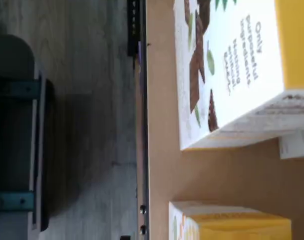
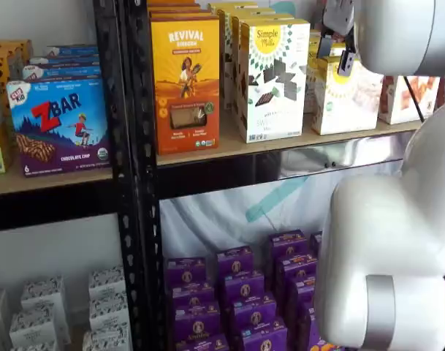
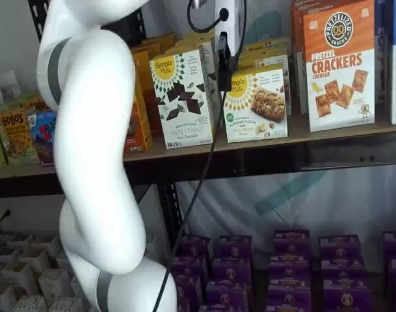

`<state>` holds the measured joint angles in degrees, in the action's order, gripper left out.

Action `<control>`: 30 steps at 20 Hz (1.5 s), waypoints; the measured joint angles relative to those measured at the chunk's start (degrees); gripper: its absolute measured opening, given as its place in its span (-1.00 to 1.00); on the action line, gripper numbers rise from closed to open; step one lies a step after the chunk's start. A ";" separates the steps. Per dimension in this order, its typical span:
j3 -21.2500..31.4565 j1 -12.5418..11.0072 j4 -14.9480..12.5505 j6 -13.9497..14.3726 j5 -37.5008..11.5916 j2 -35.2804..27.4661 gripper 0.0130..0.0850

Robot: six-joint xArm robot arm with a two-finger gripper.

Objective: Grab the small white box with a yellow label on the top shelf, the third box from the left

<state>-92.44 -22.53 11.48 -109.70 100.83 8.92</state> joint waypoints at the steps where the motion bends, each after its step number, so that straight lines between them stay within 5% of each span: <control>1: -0.50 0.16 -0.60 0.03 0.56 -0.50 1.00; 30: 1.39 0.63 -3.37 -0.33 0.11 -0.25 1.00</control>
<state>-91.05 -21.89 8.11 -110.04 100.94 8.67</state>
